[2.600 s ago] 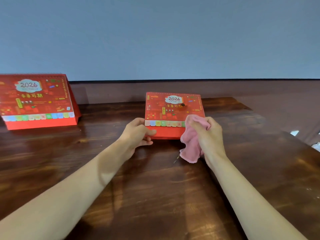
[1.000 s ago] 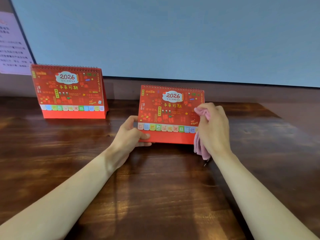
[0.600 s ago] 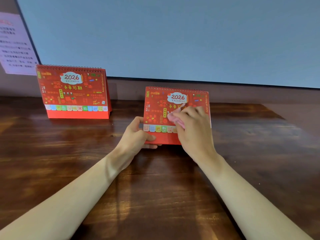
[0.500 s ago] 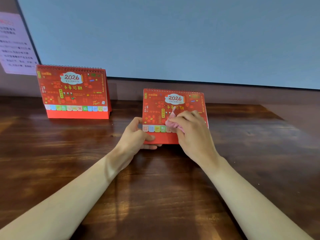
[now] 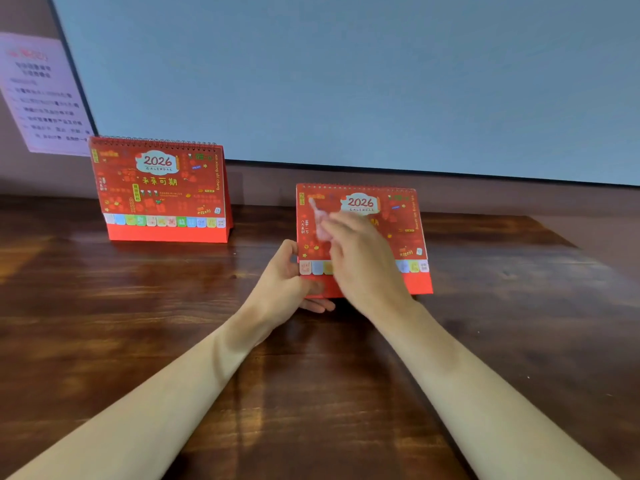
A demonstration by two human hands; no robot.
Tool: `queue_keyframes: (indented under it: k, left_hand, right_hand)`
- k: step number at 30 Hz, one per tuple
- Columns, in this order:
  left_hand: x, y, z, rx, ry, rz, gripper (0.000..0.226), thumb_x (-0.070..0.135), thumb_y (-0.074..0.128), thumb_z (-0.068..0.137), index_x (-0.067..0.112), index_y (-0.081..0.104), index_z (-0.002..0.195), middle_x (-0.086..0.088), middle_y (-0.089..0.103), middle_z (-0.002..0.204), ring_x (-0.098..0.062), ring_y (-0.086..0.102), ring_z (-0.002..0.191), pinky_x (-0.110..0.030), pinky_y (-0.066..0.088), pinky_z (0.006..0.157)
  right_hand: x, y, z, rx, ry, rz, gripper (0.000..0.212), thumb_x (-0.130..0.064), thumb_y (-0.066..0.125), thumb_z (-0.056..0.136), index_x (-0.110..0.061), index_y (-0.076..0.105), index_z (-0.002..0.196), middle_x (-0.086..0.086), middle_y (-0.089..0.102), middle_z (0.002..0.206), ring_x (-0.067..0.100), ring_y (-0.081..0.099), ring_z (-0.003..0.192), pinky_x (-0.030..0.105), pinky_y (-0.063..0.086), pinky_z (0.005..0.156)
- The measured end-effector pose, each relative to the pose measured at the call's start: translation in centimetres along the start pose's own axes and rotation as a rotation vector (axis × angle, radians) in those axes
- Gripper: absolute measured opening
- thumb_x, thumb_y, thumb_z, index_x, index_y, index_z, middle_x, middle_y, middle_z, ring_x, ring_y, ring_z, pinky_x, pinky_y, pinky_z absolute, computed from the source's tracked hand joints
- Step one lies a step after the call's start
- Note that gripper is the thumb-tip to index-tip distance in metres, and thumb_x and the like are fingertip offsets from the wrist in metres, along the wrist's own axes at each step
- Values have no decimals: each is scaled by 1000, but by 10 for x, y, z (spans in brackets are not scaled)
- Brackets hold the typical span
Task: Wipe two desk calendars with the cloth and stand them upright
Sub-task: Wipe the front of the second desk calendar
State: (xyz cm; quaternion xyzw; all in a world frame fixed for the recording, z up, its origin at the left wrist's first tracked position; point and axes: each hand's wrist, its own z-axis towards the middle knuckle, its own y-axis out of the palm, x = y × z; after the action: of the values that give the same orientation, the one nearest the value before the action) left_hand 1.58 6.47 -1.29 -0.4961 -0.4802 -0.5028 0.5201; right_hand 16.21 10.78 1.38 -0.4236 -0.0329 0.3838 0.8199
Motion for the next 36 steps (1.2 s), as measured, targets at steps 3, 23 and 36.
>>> queue_keyframes:
  k: [3,23,36]
  left_hand:
    - [1,-1,-1,33,26,12,39,-13,59,93,2,46,127,-24,74,102,-30,78,73,-38,66,66]
    - [-4,-2,3,-38,23,2,43,-13,62,95,9,44,128,-20,78,99,-37,77,70,-39,66,66]
    - [-10,-3,5,-27,83,37,41,-16,53,93,7,45,125,-28,77,98,-44,79,79,-46,67,70]
  right_hand:
    - [-1,12,-17,-150,-100,-41,55,3,59,97,-8,54,150,4,52,156,20,36,152,38,36,123]
    - [6,-11,-6,100,-137,61,32,8,62,95,-9,75,119,2,70,129,14,66,117,29,57,96]
    - [-14,21,24,-29,-110,-18,55,5,54,101,-17,54,152,0,51,157,14,37,152,32,34,123]
